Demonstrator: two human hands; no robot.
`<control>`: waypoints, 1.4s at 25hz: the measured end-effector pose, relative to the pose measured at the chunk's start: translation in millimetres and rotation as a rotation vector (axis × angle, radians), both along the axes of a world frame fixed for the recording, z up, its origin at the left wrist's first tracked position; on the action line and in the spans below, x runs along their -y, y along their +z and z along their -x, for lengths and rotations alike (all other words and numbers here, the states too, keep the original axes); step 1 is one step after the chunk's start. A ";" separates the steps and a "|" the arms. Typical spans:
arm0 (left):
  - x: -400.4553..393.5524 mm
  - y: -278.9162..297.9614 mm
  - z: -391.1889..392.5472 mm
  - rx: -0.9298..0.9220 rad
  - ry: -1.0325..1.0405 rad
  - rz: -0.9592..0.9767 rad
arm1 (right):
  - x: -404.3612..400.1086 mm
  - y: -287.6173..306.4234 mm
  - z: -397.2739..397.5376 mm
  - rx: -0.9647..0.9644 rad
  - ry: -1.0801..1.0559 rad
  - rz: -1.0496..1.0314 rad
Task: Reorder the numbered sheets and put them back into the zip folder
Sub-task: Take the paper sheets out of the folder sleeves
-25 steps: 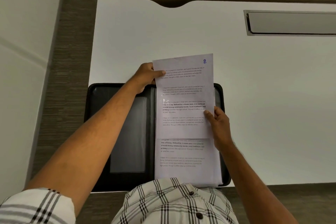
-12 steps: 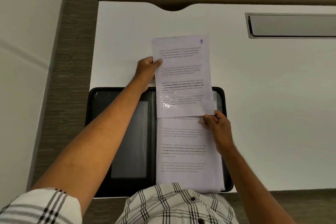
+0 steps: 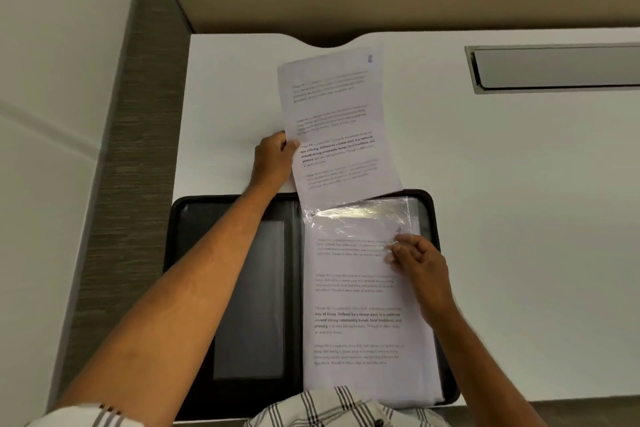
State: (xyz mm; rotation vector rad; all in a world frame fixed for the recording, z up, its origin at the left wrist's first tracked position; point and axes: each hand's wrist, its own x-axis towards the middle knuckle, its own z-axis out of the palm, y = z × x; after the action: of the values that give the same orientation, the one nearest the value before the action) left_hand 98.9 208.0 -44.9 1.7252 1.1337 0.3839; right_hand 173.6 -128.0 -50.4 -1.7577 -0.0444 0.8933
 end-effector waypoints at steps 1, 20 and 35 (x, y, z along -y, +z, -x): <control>-11.3 1.2 -5.5 -0.020 0.007 -0.032 | 0.1 0.0 0.3 0.000 0.001 0.002; -14.6 -55.8 -11.8 -0.487 -0.458 -0.531 | -2.4 -2.6 -2.3 -0.005 0.015 0.033; 133.1 -24.2 105.8 -0.240 -0.218 -0.565 | 29.3 43.1 11.2 -0.013 0.299 0.172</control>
State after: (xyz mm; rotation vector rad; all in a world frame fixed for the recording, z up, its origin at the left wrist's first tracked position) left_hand -6.9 74.9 -69.2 2.4197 1.0476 0.3916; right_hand 162.4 -157.2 -7.4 -1.9369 -0.2334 1.1523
